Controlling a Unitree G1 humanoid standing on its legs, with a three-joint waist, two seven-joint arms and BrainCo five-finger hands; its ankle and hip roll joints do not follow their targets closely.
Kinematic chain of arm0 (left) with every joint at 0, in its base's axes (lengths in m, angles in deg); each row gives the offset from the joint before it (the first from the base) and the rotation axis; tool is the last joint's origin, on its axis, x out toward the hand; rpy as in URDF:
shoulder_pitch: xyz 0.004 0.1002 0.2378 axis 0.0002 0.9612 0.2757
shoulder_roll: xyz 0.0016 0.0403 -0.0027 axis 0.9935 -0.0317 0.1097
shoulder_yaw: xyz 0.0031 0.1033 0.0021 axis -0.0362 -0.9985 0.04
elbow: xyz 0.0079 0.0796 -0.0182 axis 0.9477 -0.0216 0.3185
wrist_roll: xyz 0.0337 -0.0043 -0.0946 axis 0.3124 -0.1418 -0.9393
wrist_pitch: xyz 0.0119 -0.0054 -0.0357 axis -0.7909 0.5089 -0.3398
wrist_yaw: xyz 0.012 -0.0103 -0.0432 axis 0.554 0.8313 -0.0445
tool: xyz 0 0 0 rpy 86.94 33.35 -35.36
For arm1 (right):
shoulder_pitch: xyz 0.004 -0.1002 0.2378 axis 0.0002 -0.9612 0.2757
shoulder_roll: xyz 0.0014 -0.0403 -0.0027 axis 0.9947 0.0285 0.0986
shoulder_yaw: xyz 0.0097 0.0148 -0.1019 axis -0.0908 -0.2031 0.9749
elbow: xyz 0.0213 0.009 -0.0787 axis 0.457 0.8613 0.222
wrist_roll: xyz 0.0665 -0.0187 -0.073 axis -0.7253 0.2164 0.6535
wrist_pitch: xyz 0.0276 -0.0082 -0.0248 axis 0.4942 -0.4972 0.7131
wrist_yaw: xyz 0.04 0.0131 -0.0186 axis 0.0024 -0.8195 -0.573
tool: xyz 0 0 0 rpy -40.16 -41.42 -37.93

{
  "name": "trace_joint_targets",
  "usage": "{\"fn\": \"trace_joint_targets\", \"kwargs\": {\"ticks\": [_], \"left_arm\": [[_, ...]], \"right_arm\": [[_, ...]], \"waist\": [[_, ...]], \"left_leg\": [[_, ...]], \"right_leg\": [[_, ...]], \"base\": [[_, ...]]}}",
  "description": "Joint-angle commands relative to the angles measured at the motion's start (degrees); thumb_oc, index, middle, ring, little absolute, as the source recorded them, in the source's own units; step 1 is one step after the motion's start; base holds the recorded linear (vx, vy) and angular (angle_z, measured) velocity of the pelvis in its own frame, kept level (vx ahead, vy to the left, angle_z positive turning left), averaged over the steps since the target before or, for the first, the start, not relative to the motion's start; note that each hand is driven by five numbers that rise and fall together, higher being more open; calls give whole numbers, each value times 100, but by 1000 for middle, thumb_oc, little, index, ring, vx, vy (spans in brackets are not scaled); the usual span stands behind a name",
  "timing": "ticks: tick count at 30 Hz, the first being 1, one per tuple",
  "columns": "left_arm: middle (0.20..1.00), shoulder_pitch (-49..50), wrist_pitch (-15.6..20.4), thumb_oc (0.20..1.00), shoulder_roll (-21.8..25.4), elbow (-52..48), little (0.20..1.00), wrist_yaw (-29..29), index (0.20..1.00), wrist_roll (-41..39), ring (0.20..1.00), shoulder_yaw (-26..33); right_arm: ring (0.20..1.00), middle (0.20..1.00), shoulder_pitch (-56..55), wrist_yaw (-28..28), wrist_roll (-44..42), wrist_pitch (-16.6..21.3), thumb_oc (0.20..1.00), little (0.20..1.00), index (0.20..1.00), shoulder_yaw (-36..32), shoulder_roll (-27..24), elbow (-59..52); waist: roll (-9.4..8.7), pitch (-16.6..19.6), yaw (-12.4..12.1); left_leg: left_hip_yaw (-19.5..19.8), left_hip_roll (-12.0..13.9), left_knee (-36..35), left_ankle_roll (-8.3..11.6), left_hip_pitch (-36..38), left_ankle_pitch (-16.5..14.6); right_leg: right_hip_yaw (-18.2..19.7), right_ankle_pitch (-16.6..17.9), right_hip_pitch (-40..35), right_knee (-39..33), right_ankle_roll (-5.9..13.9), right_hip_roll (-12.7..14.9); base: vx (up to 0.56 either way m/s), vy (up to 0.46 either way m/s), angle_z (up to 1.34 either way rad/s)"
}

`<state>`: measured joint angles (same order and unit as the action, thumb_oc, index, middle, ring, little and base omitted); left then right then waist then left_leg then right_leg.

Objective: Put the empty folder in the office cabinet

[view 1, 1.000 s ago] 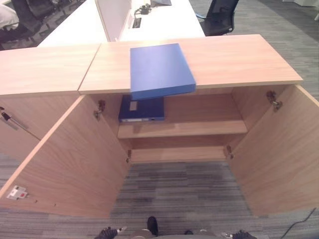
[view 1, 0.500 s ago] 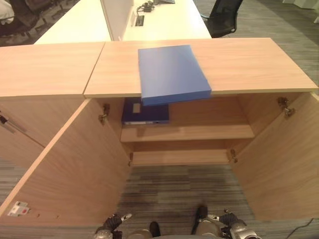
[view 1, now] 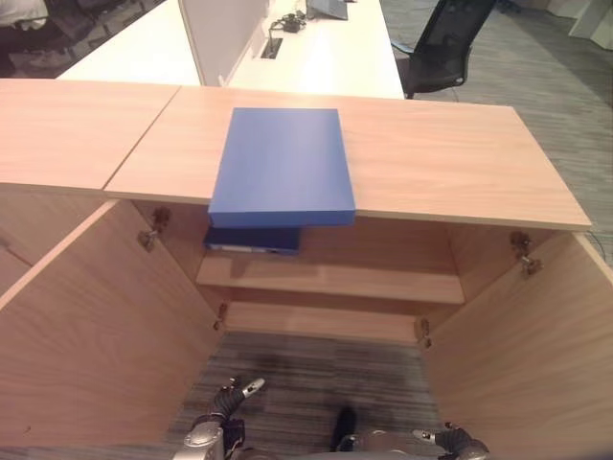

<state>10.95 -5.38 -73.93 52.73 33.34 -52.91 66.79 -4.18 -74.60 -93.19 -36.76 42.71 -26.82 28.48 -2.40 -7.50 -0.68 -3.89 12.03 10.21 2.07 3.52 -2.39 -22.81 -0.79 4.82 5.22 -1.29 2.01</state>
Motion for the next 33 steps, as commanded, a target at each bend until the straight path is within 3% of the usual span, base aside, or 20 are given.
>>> {"fn": "trace_joint_targets", "kwargs": {"ticks": [1, 3, 4, 6, 10, 14, 15, 18, 19, 20, 21, 22, 23, 29, 33], "left_arm": [[1000, -125, 45, 1000, 80, -256, 1000, -67, 1000, -386, 1000, 78], [1000, -146, 27, 1000, 21, -210, 1000, -79, 1000, -434, 1000, 57], [1000, -126, 7, 1000, -44, -228, 1000, -70, 1000, -527, 1000, 58], [1000, -53, -43, 1000, -91, -270, 1000, 13, 1000, -780, 1000, 74], [1000, 16, -70, 1000, -131, -319, 1000, -44, 1000, -872, 1000, 30], [1000, 80, -82, 1000, -67, -551, 1000, -142, 1000, -603, 1000, 48], [1000, 59, -165, 1000, 49, -507, 1000, -136, 1000, -52, 1000, -23], [1000, 48, -240, 1000, 158, -418, 1000, -182, 1000, 273, 1000, 15], [1000, 219, -194, 1000, 305, -1045, 1000, -357, 1000, 316, 1000, 273], [1000, 225, -200, 1000, 307, -1053, 1000, -357, 1000, 316, 1000, 275], [1000, 541, -94, 1000, 352, -2040, 1000, -526, 1000, 325, 1000, 631], [1000, 555, -106, 1000, 354, -2057, 1000, -526, 1000, 326, 1000, 636], [1000, 1037, 92, 1000, 381, -3392, 1000, -759, 1000, 485, 1000, 1171], [1000, 1387, 424, 1000, 174, -4619, 1000, -1631, 1000, 1203, 1000, 1885], [1000, 1356, 630, 1000, 281, -5424, 1000, -2151, 1000, 1968, 1000, 2157]], "right_arm": [[1000, 1000, 178, 84, -245, -32, 1000, 1000, 1000, 155, 16, 128], [1000, 1000, 187, 103, -235, -65, 1000, 1000, 1000, 150, -10, 164], [1000, 1000, 173, 106, -237, -90, 1000, 1000, 1000, 99, -64, 205], [1000, 1000, 181, 88, -254, -112, 1000, 1000, 1000, 53, -133, 208], [1000, 1000, 155, 131, -225, -139, 1000, 1000, 1000, 26, -139, 205], [1000, 1000, 68, 173, -195, -159, 1000, 1000, 1000, -41, -106, 225], [1000, 1000, 53, 168, -29, -200, 1000, 1000, 1000, 16, -106, 291], [1000, 1000, 5, 158, 85, -259, 1000, 1000, 1000, 61, -88, 329], [1000, 1000, -46, 193, -14, -240, 1000, 1000, 1000, -69, -71, 271], [1000, 1000, -48, 193, -14, -240, 1000, 1000, 1000, -67, -70, 270], [1000, 1000, -86, 245, -104, -217, 1000, 1000, 1000, -209, -43, 198], [1000, 1000, -91, 245, -104, -218, 1000, 1000, 1000, -204, -42, 197], [1000, 1000, -159, 322, -196, -159, 1000, 1000, 1000, -342, 34, 92], [1000, 1000, -279, 413, -358, 0, 1000, 1000, 1000, -279, 293, 24], [1000, 1000, -298, 491, -464, 156, 1000, 1000, 1000, -228, 389, -39]], "waist": [[-139, -304, -90], [-151, -330, -108], [-200, -321, -151], [-144, -276, -188], [-82, -173, -148], [-92, 14, -121], [-77, 81, -119], [-55, 141, -137], [-55, 140, -163], [-56, 142, -161], [-60, 129, -212], [-61, 135, -207], [-68, 100, -296], [-149, 77, -457], [-203, 72, -513]], "left_leg": [[-133, -41, 1043, 198, -515, 41], [-205, -103, 983, 134, -671, -8], [-212, -335, 644, 98, -892, -124], [-273, -419, -21, 138, -833, 92], [-231, -481, -528, 203, -673, 348], [-335, -604, -1196, 148, -422, 545], [-377, -643, -1418, 143, -288, 575], [-387, -681, -1521, 135, -210, 527], [-371, -707, -1521, 118, -191, 475], [-370, -707, -1521, 117, -191, 475], [-344, -729, -1521, 107, -195, 434], [-342, -729, -1521, 107, -196, 434], [-294, -750, -1521, 95, -201, 394], [-272, -782, -1521, 90, -123, 280], [-251, -779, -1521, 116, -75, 247]], "right_leg": [[203, -66, -559, -424, 488, 239], [165, -92, -602, -457, 489, 252], [158, -88, -686, -536, 531, 302], [162, -92, -725, -585, 570, 256], [153, -58, -781, -694, 587, 249], [51, 139, -841, -977, 635, 279], [39, 158, -857, -1022, 683, 288], [39, 152, -876, -1022, 724, 316], [33, 149, -888, -1022, 748, 340], [32, 149, -888, -1022, 748, 340], [9, 159, -878, -1022, 772, 361], [8, 158, -878, -1022, 772, 362], [-6, 168, -866, -1022, 797, 380], [-21, 130, -930, -1022, 838, 405], [-38, 107, -977, -1022, 859, 417]], "base": [[56, -235, -1], [16, -64, -6], [58, -33, 7], [68, 24, 29], [68, 58, -4], [73, 79, 5], [75, 137, 21], [82, 89, 16], [79, 91, 7], [46, 69, 3], [11, 24, 17], [10, 36, 26], [0, 12, 26], [8, 2, 5], [22, -19, 6]]}}
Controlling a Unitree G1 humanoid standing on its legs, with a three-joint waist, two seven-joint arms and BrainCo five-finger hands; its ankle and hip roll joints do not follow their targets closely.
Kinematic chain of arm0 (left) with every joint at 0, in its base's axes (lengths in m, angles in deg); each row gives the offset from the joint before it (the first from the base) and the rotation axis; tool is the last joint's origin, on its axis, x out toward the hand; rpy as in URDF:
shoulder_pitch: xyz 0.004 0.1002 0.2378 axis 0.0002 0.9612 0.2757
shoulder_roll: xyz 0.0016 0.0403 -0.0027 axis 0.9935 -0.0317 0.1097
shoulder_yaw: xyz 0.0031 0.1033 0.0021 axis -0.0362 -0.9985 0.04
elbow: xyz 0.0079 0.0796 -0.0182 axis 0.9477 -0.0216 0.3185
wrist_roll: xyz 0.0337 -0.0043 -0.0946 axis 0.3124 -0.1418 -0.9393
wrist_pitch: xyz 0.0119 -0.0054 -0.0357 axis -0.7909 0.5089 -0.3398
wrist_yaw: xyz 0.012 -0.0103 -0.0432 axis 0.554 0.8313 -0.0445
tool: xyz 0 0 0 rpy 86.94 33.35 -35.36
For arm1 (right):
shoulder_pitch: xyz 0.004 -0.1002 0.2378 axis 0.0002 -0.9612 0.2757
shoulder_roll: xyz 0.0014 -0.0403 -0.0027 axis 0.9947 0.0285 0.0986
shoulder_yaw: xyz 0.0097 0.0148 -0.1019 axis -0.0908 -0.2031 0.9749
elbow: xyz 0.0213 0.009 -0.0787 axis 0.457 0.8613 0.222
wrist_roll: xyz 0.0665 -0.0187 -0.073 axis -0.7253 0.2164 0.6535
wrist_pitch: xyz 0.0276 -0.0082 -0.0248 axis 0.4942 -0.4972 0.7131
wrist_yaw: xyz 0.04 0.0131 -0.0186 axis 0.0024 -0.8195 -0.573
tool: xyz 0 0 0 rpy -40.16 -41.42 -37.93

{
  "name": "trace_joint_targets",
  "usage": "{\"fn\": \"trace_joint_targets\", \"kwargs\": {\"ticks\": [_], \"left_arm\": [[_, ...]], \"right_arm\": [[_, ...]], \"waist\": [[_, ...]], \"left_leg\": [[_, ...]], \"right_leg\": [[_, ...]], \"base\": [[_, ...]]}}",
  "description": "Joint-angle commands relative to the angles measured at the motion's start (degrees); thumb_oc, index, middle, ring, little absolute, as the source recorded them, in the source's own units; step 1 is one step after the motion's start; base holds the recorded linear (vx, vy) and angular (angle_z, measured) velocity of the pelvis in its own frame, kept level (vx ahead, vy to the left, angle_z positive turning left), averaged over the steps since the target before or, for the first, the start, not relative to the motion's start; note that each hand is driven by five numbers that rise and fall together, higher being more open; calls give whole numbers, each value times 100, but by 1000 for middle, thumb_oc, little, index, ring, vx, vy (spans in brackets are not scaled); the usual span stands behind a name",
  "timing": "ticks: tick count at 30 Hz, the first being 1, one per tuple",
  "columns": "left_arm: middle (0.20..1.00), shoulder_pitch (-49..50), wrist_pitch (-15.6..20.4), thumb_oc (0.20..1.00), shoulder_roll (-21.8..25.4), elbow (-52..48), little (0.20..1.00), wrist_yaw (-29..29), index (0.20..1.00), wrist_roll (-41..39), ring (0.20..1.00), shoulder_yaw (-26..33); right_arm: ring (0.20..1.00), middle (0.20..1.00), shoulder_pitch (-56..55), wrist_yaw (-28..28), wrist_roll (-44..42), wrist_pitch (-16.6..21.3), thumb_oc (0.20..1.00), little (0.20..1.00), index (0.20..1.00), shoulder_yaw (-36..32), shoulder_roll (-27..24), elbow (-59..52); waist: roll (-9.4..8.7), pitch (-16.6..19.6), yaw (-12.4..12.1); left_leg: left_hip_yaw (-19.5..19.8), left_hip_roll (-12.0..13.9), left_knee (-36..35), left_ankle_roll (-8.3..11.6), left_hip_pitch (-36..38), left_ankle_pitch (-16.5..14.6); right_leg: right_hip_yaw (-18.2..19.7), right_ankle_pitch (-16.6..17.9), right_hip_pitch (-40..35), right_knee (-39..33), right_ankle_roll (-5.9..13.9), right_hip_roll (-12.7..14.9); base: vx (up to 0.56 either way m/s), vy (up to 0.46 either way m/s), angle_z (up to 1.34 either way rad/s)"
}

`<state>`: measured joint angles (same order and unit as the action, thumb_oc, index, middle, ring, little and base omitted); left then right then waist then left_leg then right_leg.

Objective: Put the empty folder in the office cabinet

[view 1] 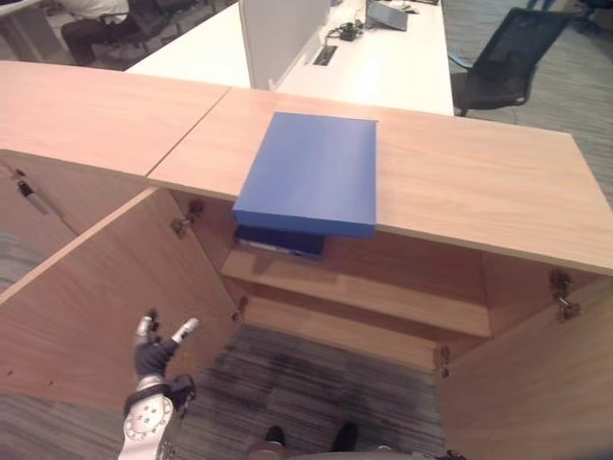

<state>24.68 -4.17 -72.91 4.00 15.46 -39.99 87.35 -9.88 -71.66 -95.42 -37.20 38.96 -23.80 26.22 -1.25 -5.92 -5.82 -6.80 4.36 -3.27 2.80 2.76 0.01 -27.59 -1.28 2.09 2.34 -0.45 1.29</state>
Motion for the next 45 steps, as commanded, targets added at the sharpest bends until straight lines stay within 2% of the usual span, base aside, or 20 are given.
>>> {"fn": "trace_joint_targets", "kwargs": {"ticks": [1, 2, 4, 5, 6, 9, 12, 13, 18, 22, 26, 35, 42, 45], "left_arm": [[1000, -73, 571, 1000, 245, -767, 1000, -558, 1000, 947, 1000, 184], [1000, -211, 599, 1000, 375, -1090, 1000, -870, 1000, 1453, 1000, 295], [1000, -342, 605, 1000, 488, -1320, 1000, -1051, 1000, 1764, 1000, 336], [1000, -583, 633, 1000, 723, -1590, 1000, -1301, 1000, 2217, 1000, 317], [1000, -594, 632, 1000, 726, -1584, 1000, -1310, 1000, 2226, 1000, 311], [1000, -945, 672, 1000, 1113, -1704, 1000, -1412, 1000, 2826, 1000, 84], [1000, -1325, 706, 1000, 1674, -1738, 1000, -1107, 1000, 3263, 1000, -351], [1000, -1634, 735, 1000, 1988, -1679, 1000, -856, 1000, 3492, 1000, -696], [1000, -2200, 712, 1000, 2257, -1373, 1000, -846, 1000, 3934, 1000, -1223], [1000, -2567, 742, 1000, 2416, -1298, 1000, -590, 1000, 4231, 1000, -1730], [1000, -2719, 786, 1000, 2404, -1257, 1000, -359, 1000, 4169, 1000, -1990], [1000, -3079, 711, 1000, 1989, -811, 1000, 31, 1000, 3794, 1000, -2483], [1000, -3319, 607, 1000, 1882, -522, 1000, 77, 1000, 3891, 1000, -2633], [1000, -3552, 461, 1000, 1874, -158, 1000, 16, 1000, 4213, 1000, -2773]], "right_arm": [[1000, 1000, 264, 215, -244, 240, 1000, 1000, 1000, 182, 118, 206], [1000, 1000, 250, 252, -241, 289, 1000, 1000, 1000, 241, 147, 266], [1000, 1000, 277, 280, -260, 324, 1000, 1000, 1000, 271, 172, 323], [1000, 1000, 320, 334, -233, 372, 1000, 1000, 1000, 316, 155, 416], [1000, 1000, 328, 335, -233, 376, 1000, 1000, 1000, 311, 160, 423], [1000, 1000, 440, 384, -145, 414, 1000, 1000, 1000, 360, 111, 558], [1000, 1000, 576, 388, -63, 366, 1000, 1000, 1000, 367, 15, 686], [1000, 1000, 642, 371, 69, 290, 1000, 1000, 1000, 412, -61, 740], [1000, 1000, 674, 316, 269, 238, 1000, 1000, 1000, 553, -115, 730], [1000, 1000, 667, 322, 354, 237, 1000, 1000, 1000, 573, -145, 749], [1000, 1000, 664, 319, 402, 222, 1000, 1000, 1000, 560, -151, 821], [1000, 1000, 746, 318, 574, 140, 1000, 1000, 1000, 632, -239, 879], [1000, 1000, 770, 312, 596, 123, 1000, 1000, 1000, 632, -260, 880], [1000, 1000, 774, 292, 608, 115, 1000, 1000, 1000, 682, -255, 875]], "waist": [[-337, -84, -15], [-361, -72, -42], [-387, -72, -57], [-396, -63, -53], [-398, -70, -58], [-398, -46, -26], [-363, -2, 46], [-324, 69, 163], [-304, 122, 270], [-270, 180, 385], [-280, 224, 435], [-288, 279, 520], [-290, 293, 547], [-288, 313, 582]], "left_leg": [[43, -3, -173, 55, 16, -3], [46, 13, -173, 79, 32, -17], [38, 24, -173, 96, 51, -28], [27, 44, -173, 123, 71, -34], [25, 44, -173, 124, 74, -35], [-18, 64, -173, 153, 116, -59], [-76, 76, -173, 168, 174, -87], [-136, 81, -173, 174, 235, -115], [-209, 69, -173, 169, 286, -132], [-258, 87, -173, 167, 352, -193], [-286, 75, -173, 150, 358, -178], [-327, 83, -173, 136, 438, -210], [-340, 87, -173, 136, 486, -229], [-359, 86, -173, 139, 517, -249]], "right_leg": [[437, 145, -719, -734, 780, 489], [422, 128, -732, -734, 785, 484], [414, 112, -749, -734, 791, 480], [425, 103, -765, -734, 799, 474], [427, 102, -768, -734, 798, 474], [439, 98, -776, -734, 816, 468], [458, 105, -802, -734, 831, 464], [500, 117, -822, -734, 840, 470], [537, 154, -820, -734, 847, 478], [591, 146, -839, -734, 861, 445], [613, 162, -836, -734, 852, 450], [661, 135, -880, -734, 829, 423], [675, 136, -909, -734, 829, 416], [693, 123, -931, -734, 826, 412]], "base": [[16, -32, 7], [16, -33, 5], [9, -37, 2], [5, -35, 1], [0, 0, 0], [0, 0, 0], [12, -2, -5], [9, 11, -13], [10, 9, -11], [11, 4, -11], [6, 5, -7], [3, 2, -1], [0, 0, 0], [0, 0, 0]]}}
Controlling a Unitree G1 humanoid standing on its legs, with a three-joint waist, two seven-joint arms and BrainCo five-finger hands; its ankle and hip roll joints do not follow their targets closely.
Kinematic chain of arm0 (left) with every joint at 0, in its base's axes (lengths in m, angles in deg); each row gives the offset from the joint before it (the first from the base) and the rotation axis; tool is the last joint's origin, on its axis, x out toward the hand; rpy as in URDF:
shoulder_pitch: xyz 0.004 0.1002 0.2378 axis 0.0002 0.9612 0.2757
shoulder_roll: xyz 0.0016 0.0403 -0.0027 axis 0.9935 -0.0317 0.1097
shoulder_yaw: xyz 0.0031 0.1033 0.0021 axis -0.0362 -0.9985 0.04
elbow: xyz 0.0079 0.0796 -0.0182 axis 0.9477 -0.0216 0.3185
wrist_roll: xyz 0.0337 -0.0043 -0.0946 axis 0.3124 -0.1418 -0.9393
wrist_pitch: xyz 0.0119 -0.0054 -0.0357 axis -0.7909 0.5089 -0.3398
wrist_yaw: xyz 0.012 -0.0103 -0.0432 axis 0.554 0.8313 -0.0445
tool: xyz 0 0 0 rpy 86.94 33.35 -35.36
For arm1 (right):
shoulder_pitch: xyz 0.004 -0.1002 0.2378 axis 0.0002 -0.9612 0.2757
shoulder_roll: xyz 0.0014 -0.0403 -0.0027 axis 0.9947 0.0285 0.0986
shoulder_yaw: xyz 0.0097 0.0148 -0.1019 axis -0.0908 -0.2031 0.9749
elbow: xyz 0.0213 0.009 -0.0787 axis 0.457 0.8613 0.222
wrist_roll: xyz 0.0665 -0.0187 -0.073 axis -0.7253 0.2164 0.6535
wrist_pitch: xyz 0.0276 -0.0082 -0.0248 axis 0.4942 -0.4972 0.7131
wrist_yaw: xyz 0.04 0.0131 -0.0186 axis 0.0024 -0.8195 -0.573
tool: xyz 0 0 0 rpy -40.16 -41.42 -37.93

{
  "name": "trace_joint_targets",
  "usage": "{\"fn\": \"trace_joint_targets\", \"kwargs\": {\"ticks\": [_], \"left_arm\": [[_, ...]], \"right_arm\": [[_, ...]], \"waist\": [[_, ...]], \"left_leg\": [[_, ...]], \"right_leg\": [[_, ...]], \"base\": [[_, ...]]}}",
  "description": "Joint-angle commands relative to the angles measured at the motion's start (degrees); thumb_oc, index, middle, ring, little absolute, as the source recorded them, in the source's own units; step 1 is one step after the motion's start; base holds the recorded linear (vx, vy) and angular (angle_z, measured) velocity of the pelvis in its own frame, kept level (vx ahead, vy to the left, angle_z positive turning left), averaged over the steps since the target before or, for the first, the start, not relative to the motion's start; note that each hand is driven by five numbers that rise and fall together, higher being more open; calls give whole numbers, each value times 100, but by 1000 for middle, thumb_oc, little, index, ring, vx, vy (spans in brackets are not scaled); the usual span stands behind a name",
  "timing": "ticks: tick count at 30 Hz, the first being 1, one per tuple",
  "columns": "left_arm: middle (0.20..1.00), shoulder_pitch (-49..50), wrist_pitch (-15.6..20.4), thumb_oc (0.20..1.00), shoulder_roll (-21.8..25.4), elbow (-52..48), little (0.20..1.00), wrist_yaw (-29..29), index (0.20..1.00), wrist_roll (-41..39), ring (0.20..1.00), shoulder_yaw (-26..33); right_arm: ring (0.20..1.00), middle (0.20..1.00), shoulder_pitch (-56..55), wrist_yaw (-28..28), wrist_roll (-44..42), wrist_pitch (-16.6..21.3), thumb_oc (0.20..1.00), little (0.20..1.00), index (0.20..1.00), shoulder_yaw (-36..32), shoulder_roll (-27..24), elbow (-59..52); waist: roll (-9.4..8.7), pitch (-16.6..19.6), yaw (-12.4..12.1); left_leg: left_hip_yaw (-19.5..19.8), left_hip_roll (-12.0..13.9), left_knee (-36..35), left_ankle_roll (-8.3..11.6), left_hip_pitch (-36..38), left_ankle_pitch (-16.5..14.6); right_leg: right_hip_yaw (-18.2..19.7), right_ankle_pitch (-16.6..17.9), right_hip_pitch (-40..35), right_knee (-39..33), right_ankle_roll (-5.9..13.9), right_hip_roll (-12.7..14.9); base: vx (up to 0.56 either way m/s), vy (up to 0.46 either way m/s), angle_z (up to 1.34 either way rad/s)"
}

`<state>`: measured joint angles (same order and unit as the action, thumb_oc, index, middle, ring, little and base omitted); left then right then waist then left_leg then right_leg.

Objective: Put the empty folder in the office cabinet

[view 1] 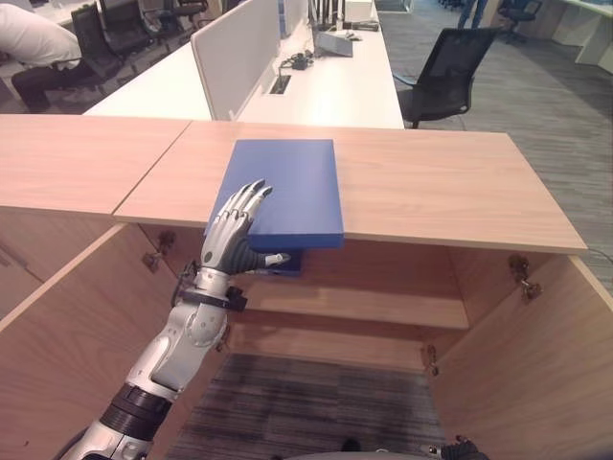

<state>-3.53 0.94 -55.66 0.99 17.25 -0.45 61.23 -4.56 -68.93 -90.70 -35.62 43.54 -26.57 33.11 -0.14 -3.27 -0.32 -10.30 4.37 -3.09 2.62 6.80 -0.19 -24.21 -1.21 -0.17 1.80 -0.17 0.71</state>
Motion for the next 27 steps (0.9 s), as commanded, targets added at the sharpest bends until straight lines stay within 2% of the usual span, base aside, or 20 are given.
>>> {"fn": "trace_joint_targets", "kwargs": {"ticks": [1, 13, 17, 27], "left_arm": [[1000, -898, -153, 1000, 150, 387, 1000, -246, 1000, 519, 1000, -236], [1000, -1844, -703, 1000, 245, 1455, 1000, -590, 1000, 1952, 1000, -711], [1000, -2089, -774, 1000, 309, 1677, 1000, -583, 1000, 2273, 1000, -946], [1000, -1938, -950, 1000, 347, 2172, 1000, -334, 1000, 2775, 1000, -1215]], "right_arm": [[1000, 1000, 253, 23, 137, -34, 1000, 1000, 1000, 248, 24, 187], [1000, 1000, 238, 43, 185, -23, 1000, 1000, 1000, 301, -14, 253], [1000, 1000, 244, 35, 206, -15, 1000, 1000, 1000, 316, -31, 280], [1000, 1000, 269, 35, 199, -31, 1000, 1000, 1000, 256, -93, 305]], "waist": [[-396, 53, 48], [-350, 79, 155], [-330, 86, 183], [-302, 88, 184]], "left_leg": [[-23, 83, -191, 158, 124, -235], [-69, 66, -191, 147, 201, -288], [-76, 57, -191, 141, 218, -302], [-97, 49, -191, 132, 246, -324]], "right_leg": [[352, 115, -713, -680, 799, 469], [393, 104, -752, -680, 812, 477], [399, 104, -752, -680, 822, 476], [420, 91, -776, -680, 819, 470]], "base": [[0, 0, 0], [4, 1, -1], [0, 0, 0], [1, 0, -2]]}}
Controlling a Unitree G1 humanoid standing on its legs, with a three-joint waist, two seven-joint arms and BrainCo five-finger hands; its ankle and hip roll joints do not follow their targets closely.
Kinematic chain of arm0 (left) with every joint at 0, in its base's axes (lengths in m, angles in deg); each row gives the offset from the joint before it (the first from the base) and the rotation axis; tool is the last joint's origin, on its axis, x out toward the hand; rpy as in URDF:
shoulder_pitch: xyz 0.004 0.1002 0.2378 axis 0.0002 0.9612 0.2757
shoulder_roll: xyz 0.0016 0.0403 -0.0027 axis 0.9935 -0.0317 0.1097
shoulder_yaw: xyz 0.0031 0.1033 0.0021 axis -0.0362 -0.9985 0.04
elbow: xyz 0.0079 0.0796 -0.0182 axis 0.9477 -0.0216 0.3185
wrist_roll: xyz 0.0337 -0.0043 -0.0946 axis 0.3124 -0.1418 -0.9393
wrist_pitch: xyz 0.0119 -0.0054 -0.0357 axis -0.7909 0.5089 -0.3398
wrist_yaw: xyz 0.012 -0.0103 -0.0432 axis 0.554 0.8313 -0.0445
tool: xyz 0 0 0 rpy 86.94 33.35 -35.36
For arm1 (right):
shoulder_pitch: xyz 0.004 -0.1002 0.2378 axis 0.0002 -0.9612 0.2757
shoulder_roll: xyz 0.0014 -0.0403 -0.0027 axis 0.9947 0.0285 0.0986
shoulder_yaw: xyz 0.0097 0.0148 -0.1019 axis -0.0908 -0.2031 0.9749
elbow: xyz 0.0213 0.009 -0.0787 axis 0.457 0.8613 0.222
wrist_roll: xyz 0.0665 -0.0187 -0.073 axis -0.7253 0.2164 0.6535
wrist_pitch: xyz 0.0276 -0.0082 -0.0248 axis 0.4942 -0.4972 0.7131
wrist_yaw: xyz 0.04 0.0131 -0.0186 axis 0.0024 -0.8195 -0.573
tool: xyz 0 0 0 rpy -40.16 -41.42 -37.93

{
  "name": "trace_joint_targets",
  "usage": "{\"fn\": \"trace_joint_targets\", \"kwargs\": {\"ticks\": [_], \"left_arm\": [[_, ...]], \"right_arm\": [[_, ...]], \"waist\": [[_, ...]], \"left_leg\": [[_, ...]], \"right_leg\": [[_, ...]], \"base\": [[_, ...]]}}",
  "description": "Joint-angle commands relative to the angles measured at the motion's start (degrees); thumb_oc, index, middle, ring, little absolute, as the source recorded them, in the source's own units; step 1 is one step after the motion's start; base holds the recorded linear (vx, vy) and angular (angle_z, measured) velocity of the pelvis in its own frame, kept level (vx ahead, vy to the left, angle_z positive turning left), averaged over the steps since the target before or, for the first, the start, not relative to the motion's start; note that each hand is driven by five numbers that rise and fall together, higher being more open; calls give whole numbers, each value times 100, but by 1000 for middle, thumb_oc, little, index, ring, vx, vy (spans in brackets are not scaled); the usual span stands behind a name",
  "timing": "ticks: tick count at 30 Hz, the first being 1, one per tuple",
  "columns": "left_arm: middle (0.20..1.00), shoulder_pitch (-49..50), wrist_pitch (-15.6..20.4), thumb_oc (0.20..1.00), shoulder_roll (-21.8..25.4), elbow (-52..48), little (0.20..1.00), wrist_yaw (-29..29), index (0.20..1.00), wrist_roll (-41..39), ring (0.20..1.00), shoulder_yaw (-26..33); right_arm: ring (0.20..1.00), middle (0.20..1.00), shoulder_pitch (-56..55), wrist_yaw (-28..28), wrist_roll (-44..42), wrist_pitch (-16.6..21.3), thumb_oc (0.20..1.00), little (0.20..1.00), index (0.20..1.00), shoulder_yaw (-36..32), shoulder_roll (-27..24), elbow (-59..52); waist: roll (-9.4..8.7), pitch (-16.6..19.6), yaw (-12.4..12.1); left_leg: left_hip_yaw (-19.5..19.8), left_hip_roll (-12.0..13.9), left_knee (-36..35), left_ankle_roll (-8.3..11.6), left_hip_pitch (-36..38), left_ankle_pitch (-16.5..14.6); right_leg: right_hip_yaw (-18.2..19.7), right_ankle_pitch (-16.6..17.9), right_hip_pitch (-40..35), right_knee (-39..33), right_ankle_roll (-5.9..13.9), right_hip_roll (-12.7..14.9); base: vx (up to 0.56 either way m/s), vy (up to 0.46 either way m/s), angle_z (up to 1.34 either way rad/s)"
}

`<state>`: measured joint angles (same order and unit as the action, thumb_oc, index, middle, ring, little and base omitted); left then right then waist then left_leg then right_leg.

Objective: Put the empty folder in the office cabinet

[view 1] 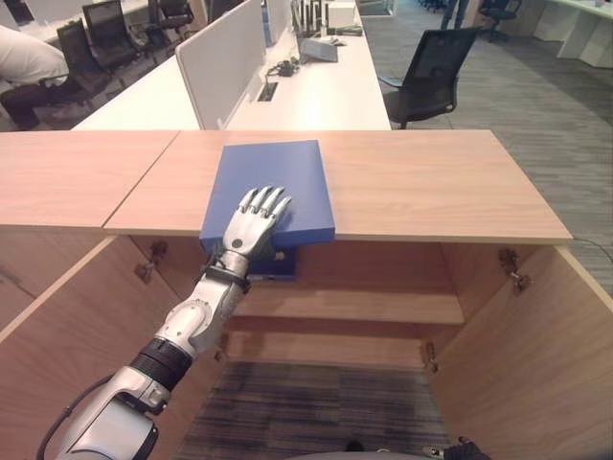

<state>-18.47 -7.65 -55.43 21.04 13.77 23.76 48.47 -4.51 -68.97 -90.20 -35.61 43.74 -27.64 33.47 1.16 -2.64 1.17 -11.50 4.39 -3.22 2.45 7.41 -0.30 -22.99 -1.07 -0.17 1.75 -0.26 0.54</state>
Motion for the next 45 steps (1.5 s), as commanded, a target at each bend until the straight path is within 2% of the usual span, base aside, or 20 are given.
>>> {"fn": "trace_joint_targets", "kwargs": {"ticks": [1, 13, 14, 15, 23, 26, 32, 33, 34, 35, 37, 38, 39, 41, 45], "left_arm": [[1000, -446, -94, 1000, 312, 184, 1000, 4, 1000, 363, 1000, 51], [1000, -222, -559, 1000, 114, 1437, 1000, 145, 1000, 707, 1000, -54], [818, -247, -664, 818, 71, 1698, 818, 78, 818, 733, 818, -81], [200, -275, -729, 200, 38, 1862, 200, 48, 200, 721, 200, -86], [200, -253, -780, 200, 2, 2011, 200, -144, 200, 660, 200, -54], [200, -81, -703, 200, -4, 1765, 200, -244, 200, 530, 200, 66], [200, 596, -282, 200, -36, 560, 200, -352, 200, -52, 200, 566], [200, 777, -152, 200, -27, 225, 200, -357, 200, -200, 200, 696], [200, 1434, 315, 200, 11, -831, 200, -223, 200, -740, 200, 1039], [200, 1477, 318, 200, 30, -888, 200, -189, 200, -754, 200, 1071], [200, 2047, 717, 200, -31, -1795, 200, 149, 200, -1685, 200, 1374], [200, 2089, 707, 200, -16, -1853, 200, 189, 200, -1703, 200, 1412], [200, 2499, 932, 200, -117, -2460, 200, 461, 200, -2612, 200, 1698], [200, 2862, 1154, 200, -113, -3185, 200, 586, 200, -3426, 200, 2103], [200, 3053, 1207, 200, -37, -3581, 200, 542, 200, -3641, 200, 2367]], "right_arm": [[1000, 1000, 259, 37, 149, -31, 1000, 1000, 1000, 236, 13, 270], [1000, 1000, 177, -19, 250, -76, 1000, 1000, 1000, 192, -83, 305], [1000, 1000, 167, -27, 256, -65, 1000, 1000, 1000, 214, -74, 311], [1000, 1000, 169, -23, 257, -59, 1000, 1000, 1000, 229, -71, 311], [1000, 1000, 152, 26, 266, -33, 1000, 1000, 1000, 246, -50, 339], [1000, 1000, 132, 59, 268, -23, 1000, 1000, 1000, 250, -33, 321], [1000, 1000, 118, 136, 216, -28, 1000, 1000, 1000, 153, 48, 258], [1000, 1000, 110, 153, 199, -30, 1000, 1000, 1000, 123, 62, 242], [1000, 1000, 76, 158, 149, -12, 1000, 1000, 1000, 15, 127, 183], [1000, 1000, 70, 157, 150, -13, 1000, 1000, 1000, 25, 127, 181], [1000, 1000, 19, 151, 130, -17, 1000, 1000, 1000, -39, 136, 147], [1000, 1000, 15, 150, 130, -17, 1000, 1000, 1000, -25, 136, 143], [1000, 1000, -33, 122, 124, -26, 1000, 1000, 1000, -63, 122, 148], [1000, 1000, -69, 50, 106, -36, 1000, 1000, 1000, -82, 114, 174], [1000, 1000, -87, -25, 128, -38, 1000, 1000, 1000, -33, 147, 238]], "waist": [[-431, 26, 32], [-405, 52, 52], [-407, 54, 60], [-410, 53, 67], [-436, 27, 56], [-447, 14, 42], [-473, -41, -30], [-476, -57, -51], [-506, -107, -124], [-507, -97, -115], [-510, -148, -169], [-521, -135, -152], [-513, -173, -181], [-504, -198, -226], [-500, -197, -259]], "left_leg": [[22, 47, -178, 149, 191, -315], [-44, 36, -178, 139, 371, -362], [-57, 36, -178, 137, 397, -371], [-58, 37, -178, 138, 409, -372], [-70, 25, -178, 141, 448, -383], [-59, 23, -178, 138, 446, -381], [-18, 16, -178, 132, 414, -374], [-6, 11, -178, 129, 401, -368], [49, 8, -178, 118, 345, -355], [49, 8, -178, 117, 343, -354], [85, 15, -178, 116, 332, -366], [87, 3, -178, 108, 308, -335], [117, 4, -178, 105, 297, -324], [157, -7, -178, 102, 237, -297], [170, -11, -178, 111, 219, -297]], "right_leg": [[299, 76, -782, -675, 828, 487], [317, 14, -936, -675, 812, 482], [320, 8, -956, -675, 812, 480], [322, 4, -967, -675, 811, 478], [320, -1, -1001, -675, 816, 473], [311, -3, -1002, -675, 814, 474], [303, 10, -989, -675, 803, 487], [299, 15, -983, -675, 799, 488], [277, 30, -943, -675, 793, 488], [278, 31, -941, -675, 793, 488], [261, 17, -943, -675, 788, 477], [258, 39, -921, -675, 783, 489], [244, 51, -914, -675, 779, 490], [228, 71, -862, -675, 779, 498], [191, 70, -853, -675, 777, 500]], "base": [[0, 0, 0], [0, 0, 0], [0, 0, 0], [0, 0, 0], [0, 0, 0], [0, 0, 0], [0, 0, 0], [0, 0, 0], [0, 0, 0], [0, 0, 0], [3, -6, 8], [-7, -4, 11], [-7, -2, 6], [0, 0, 0], [-3, 0, 5]]}}
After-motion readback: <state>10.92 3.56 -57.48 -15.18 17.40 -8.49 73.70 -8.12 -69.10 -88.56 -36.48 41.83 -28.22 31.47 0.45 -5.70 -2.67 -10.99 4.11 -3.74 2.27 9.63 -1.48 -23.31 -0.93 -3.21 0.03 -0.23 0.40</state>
